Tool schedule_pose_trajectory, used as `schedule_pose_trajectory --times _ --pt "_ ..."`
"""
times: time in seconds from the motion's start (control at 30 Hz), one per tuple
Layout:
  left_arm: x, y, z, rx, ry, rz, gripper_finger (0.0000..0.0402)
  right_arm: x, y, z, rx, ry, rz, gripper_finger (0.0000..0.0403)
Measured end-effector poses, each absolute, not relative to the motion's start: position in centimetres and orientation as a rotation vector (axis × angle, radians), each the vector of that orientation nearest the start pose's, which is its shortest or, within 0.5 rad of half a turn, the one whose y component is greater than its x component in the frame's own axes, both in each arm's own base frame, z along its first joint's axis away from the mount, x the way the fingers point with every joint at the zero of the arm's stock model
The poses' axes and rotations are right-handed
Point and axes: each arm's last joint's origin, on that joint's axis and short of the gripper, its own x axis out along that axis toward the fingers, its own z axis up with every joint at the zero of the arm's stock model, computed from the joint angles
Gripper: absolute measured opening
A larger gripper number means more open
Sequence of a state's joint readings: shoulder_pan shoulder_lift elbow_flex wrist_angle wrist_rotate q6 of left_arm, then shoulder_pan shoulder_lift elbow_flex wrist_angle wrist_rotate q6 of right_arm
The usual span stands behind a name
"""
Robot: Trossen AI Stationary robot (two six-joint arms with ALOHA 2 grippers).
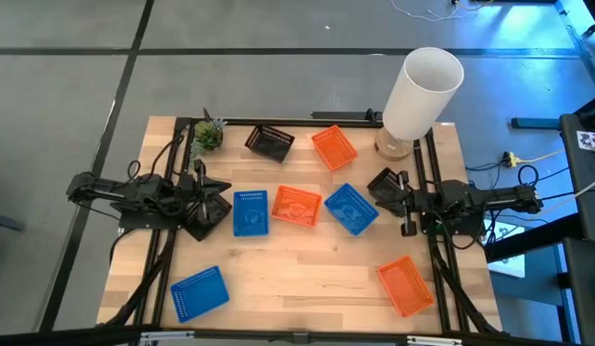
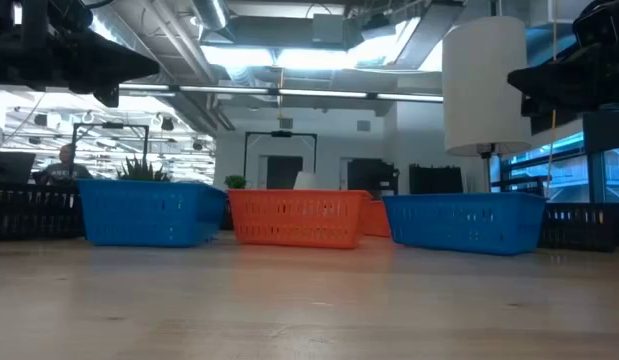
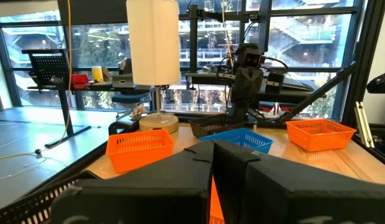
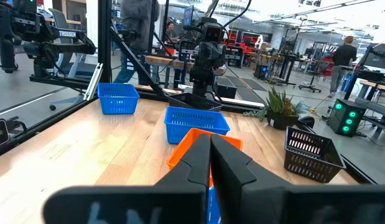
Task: Stack baskets by color
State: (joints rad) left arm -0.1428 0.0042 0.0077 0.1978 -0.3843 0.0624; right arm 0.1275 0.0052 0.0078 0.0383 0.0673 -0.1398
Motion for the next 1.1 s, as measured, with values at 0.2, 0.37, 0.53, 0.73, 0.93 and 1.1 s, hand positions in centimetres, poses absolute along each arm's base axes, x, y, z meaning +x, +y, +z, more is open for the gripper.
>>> schedule_pose_trajectory --times 0.2,0.37,0.53,0.73,0.93,1.1 --pt "9.41 -0.26 18.43 0.010 -0.187 0.247 0.0000 9.69 1.05 16.95 -0.136 -0.045 0.057 0.0014" --pt "9.40 -0.25 18.44 0.010 -0.187 0.247 0.0000 9.69 1.04 16.95 -0.136 -0.045 0.057 0.0014" --pt "9.40 -0.25 18.44 0.009 -0.187 0.247 0.0000 9.69 1.05 16.95 -0.136 -0.045 0.057 0.0014" --pt "9.41 -0.25 18.43 0.009 -0.187 0.247 0.0000 9.69 1.04 16.95 -0.129 -0.045 0.057 0.0014" --pt "9.41 -0.25 18.43 0.009 -0.187 0.247 0.0000 9.69 1.05 16.96 0.024 -0.042 0.061 0.0014" --pt "9.28 -0.19 18.93 0.047 -0.227 0.272 0.0000 9.68 1.05 17.06 0.043 -0.051 0.062 0.0014"
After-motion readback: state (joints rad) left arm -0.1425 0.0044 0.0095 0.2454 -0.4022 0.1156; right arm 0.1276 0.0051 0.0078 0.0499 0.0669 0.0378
